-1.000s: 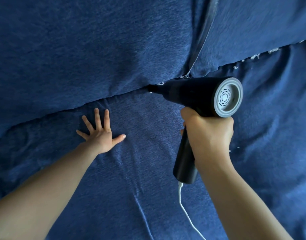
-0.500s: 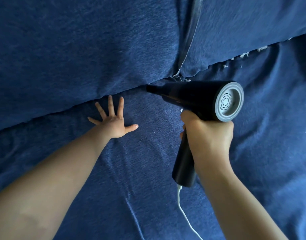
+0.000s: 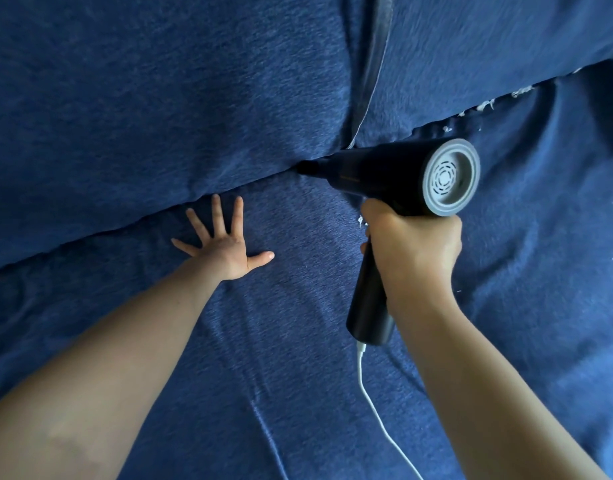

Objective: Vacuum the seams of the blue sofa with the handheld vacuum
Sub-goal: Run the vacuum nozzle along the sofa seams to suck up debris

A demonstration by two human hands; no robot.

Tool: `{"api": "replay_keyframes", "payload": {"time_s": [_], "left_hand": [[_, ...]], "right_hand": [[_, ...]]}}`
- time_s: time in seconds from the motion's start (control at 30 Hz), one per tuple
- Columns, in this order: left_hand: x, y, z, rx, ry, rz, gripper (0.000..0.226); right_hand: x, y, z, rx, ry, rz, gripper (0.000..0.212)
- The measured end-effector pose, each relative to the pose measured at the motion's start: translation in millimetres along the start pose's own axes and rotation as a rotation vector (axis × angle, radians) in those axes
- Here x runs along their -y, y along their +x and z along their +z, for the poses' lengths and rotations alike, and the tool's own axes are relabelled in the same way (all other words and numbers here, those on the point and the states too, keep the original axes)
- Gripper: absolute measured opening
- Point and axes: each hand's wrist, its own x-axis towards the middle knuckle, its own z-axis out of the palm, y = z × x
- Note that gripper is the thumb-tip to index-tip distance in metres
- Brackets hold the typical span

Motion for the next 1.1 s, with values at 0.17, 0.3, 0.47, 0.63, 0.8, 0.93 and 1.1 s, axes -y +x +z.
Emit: {"api": "replay_keyframes", "payload": {"time_s": [0.17,0.3,0.47,0.63,0.8,0.93,1.1], "left_hand": [[0,0,1,-0.006,0.004,0.0,0.123],[-1,-1,1,-0.01,0.01,-0.003,0.122],[-3,-2,-2,-0.001,0.027,-0.026,0.122],[-10,-8,-2,0.024,0.045,-0.079,0.114],[-52,-25,9,0.066,0.051,-0.073,0.12],[-90,-32,34,0.064,0.03,-0.068,0.127],[-93,-25,40,0.024,-0.003,-0.117,0.129]], "right_hand": [[-5,-5,-9,-0.001,0.003,0.0,0.034],[-15,-13,-12,0.03,0.025,0.01,0.038],[-16,-8,-12,0.046,0.046,0.04,0.036],[-14,3,-33,-0.013,0.03,0.022,0.037],[-15,21,-56,-0.061,0.018,0.029,0.035],[-18,31,-60,-0.031,0.039,0.017,0.027],[-23,43,-58,0.024,0.007,0.018,0.024]]}}
